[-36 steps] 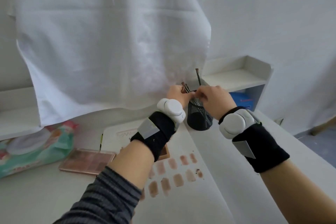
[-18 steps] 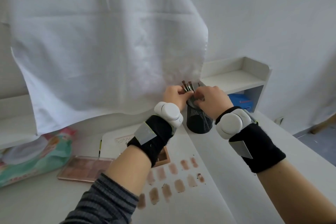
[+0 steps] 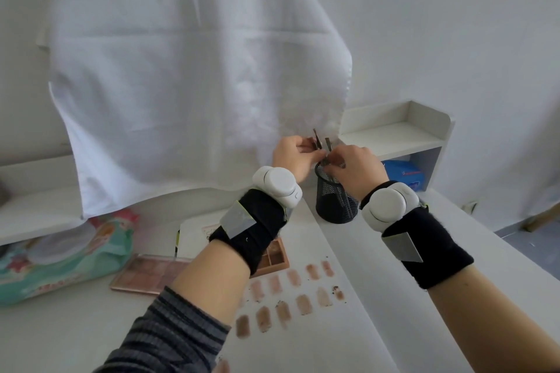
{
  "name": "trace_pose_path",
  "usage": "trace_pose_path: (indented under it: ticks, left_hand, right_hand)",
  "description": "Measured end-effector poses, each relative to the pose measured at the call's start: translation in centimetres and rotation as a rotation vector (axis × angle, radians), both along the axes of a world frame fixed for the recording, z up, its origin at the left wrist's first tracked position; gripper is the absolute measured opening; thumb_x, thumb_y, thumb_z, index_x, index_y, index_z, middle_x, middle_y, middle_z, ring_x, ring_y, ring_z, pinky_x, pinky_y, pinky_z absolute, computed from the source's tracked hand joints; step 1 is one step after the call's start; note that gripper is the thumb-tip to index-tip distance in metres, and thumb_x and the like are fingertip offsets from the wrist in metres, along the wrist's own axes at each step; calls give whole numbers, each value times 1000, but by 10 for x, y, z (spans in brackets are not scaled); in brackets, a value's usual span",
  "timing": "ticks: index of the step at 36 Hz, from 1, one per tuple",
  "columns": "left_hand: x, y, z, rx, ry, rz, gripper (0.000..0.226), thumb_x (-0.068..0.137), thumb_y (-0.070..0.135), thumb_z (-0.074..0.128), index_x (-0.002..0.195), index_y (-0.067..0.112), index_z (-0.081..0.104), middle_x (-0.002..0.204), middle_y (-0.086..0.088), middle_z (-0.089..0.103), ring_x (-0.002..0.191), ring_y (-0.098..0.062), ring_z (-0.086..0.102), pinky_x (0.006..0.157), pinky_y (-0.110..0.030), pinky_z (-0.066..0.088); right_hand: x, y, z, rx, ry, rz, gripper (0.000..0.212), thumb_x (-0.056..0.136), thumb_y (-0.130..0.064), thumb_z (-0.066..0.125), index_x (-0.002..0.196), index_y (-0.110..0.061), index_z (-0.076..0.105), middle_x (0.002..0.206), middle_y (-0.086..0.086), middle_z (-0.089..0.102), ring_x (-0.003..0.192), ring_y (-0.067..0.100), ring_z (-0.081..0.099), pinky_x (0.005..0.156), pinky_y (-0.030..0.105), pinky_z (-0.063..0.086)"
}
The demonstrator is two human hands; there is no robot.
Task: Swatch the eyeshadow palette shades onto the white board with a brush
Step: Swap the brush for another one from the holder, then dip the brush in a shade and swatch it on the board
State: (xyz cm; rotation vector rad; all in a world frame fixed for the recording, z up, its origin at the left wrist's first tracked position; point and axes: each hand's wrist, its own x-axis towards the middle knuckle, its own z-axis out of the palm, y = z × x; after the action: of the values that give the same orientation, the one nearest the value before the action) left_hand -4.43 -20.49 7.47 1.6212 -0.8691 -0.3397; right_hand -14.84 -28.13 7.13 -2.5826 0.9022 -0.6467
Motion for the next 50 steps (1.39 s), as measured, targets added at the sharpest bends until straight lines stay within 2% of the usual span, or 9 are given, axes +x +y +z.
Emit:
trace_pose_path:
  ticks: [6,12,22,27,32,36,40,45,50]
  left_hand:
    - [-2,6,6,-19,5,-13,21,77,4,72,96,-1,66,88,-8,67,68,-6,60,66,-6,47]
    - [-2,17,13,-74,-13,47,12,74,9,76,80,10,66,83,-9,71,73,-18,66,85,-30,54]
    - [-2,51,28,-224,-48,172,22,69,13,81,61,21,61,69,-2,68,72,-22,66,85,-43,55]
    - [-2,75,41,-331,-38,219,21,70,10,80,64,19,62,66,3,65,66,-13,62,77,-28,53]
    - [-5,105,51,-406,2,220,19,71,6,79,66,15,62,62,8,64,55,4,59,61,-9,45]
    - [-3,134,45,-337,-15,212,16,72,9,78,69,15,64,66,5,62,55,6,57,61,-7,44]
    - [6,164,25,-207,-7,220,13,72,11,79,72,14,66,68,4,64,55,7,58,61,-5,43]
    - [13,186,1,-68,-7,179,9,73,9,77,77,12,69,68,5,65,57,7,58,61,-4,44]
    - [22,198,-27,-17,2,201,11,76,14,75,77,21,68,77,6,68,74,-6,63,77,-16,49]
  right_hand:
    - [-4,4,3,32,-59,14,16,88,-25,59,99,-14,62,96,9,66,90,30,59,80,43,50]
    - [-7,7,7,37,-76,3,13,89,-21,57,99,-15,62,95,8,66,89,28,60,81,42,51]
    - [-9,16,6,21,-30,21,19,88,-14,56,102,-10,68,97,12,68,88,31,59,82,42,50]
    - [-11,41,11,66,-305,94,12,87,-19,61,89,-10,69,84,7,69,78,25,62,77,38,51]
    - [0,90,26,505,-422,300,29,92,-35,53,94,-9,64,70,1,65,55,7,53,53,17,42]
    - [11,116,27,890,-606,362,31,95,-35,49,105,-7,60,69,4,65,53,11,53,50,22,41]
    - [20,134,18,1059,-758,329,19,94,-23,53,99,-6,59,66,4,60,51,11,50,49,22,40]
    - [26,146,5,1022,-715,329,6,93,-10,52,87,-9,56,64,5,61,50,12,51,48,22,40]
    - [29,149,-14,809,-564,323,12,92,-7,49,81,-12,51,65,7,60,48,11,51,44,23,39]
